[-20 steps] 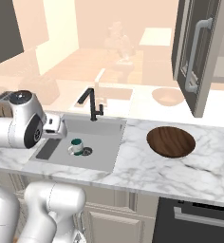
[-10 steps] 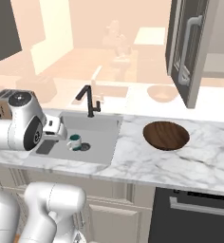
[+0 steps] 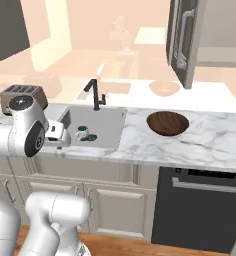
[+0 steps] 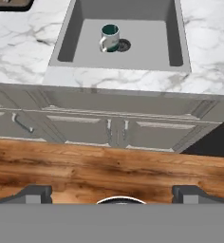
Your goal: Pick the mug and place it in the sink. Pick the bowl and place it in the open cabinet and then close the cabinet.
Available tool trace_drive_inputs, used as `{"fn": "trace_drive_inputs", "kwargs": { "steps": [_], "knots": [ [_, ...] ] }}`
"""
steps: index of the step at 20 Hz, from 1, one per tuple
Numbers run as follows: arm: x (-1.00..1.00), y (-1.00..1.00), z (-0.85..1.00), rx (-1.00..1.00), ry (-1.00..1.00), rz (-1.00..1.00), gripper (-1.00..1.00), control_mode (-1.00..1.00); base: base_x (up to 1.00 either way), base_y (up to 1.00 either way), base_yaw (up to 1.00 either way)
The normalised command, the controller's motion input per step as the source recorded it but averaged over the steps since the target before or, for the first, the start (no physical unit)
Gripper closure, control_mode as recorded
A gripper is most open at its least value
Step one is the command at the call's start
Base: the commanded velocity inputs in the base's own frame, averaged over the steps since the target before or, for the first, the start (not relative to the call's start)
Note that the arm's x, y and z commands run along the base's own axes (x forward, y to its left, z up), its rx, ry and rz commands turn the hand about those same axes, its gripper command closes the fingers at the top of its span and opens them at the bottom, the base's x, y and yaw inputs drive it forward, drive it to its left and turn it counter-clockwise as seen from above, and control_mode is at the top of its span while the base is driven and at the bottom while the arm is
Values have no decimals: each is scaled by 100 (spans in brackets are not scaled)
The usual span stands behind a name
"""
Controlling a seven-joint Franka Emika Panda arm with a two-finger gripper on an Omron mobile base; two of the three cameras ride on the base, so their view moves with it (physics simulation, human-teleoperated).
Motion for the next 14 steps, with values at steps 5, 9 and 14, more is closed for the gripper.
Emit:
{"fn": "trace_drive_inputs", "kwargs": {
  "steps": [5, 9, 14],
  "knots": [
    [0, 0, 0, 0, 0, 0, -100, 100, -67, -71, -5],
    [0, 0, 0, 0, 0, 0, -100, 100, -39, -78, -6],
    [0, 0, 0, 0, 0, 0, -100, 100, -5, -77, -6]
  ]
}}
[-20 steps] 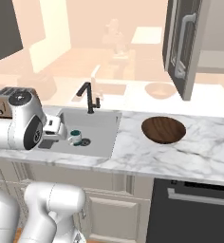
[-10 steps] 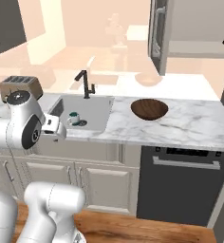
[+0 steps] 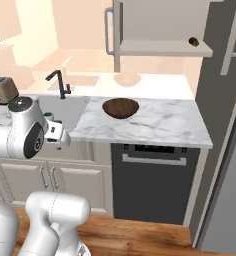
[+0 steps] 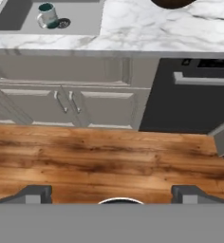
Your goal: Pick the mug and place it in the sink. Pick the bowl and place it in the open cabinet and then close the cabinet.
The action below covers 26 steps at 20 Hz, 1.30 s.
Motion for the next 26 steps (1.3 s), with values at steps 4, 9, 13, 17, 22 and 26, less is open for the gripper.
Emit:
{"fn": "trace_drive_inputs", "kwargs": {
  "steps": [4, 9, 13, 17, 22, 26],
  "knots": [
    [0, 0, 0, 0, 0, 0, -100, 100, 0, -73, -5],
    [0, 0, 0, 0, 0, 0, -100, 100, 0, -68, -6],
    [0, 0, 0, 0, 0, 0, -100, 100, 0, -65, -7],
    [0, 0, 0, 0, 0, 0, -100, 100, 0, -49, -9],
    [0, 0, 0, 0, 0, 0, -100, 100, 17, -30, -10],
    [0, 0, 0, 0, 0, 0, -100, 100, 44, -28, -6]
  ]
}}
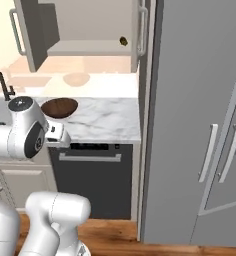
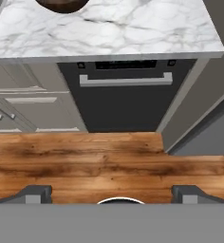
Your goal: Pick the mug and place it in the sink. Pick the bowl and place it in the open cabinet and then close the cabinet.
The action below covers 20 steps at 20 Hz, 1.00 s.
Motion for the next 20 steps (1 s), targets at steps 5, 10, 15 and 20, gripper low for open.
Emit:
{"fn": "trace_drive_inputs", "kwargs": {
  "steps": [5, 10, 15, 20],
  "knots": [
    [0, 0, 0, 0, 0, 0, -100, 100, 34, -37, 0],
    [0, 0, 0, 0, 0, 0, -100, 100, 31, -42, 13],
    [0, 0, 0, 0, 0, 0, -100, 100, 8, -10, 15],
    [0, 0, 0, 0, 0, 0, -100, 100, 13, 8, 3]
  ]
}}
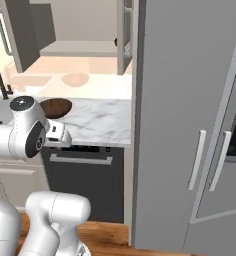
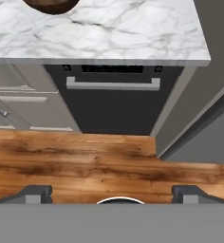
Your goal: Pick the mug and place it in the sink. Pick the bowl and place it in the open cabinet and then close the cabinet.
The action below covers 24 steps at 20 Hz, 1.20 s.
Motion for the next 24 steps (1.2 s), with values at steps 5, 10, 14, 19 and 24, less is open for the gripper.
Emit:
{"fn": "trace_drive_inputs", "kwargs": {
  "steps": [5, 10, 14, 19, 24],
  "knots": [
    [0, 0, 0, 0, 0, 0, -100, 100, 48, 24, 0],
    [0, 0, 0, 0, 0, 0, -100, 100, 56, 0, 0],
    [0, 0, 0, 0, 0, 0, -100, 100, 46, -2, 0],
    [0, 0, 0, 0, 0, 0, -100, 100, 54, 1, 0],
    [0, 0, 0, 0, 0, 0, -100, 100, 71, 0, 0]
  ]
}}
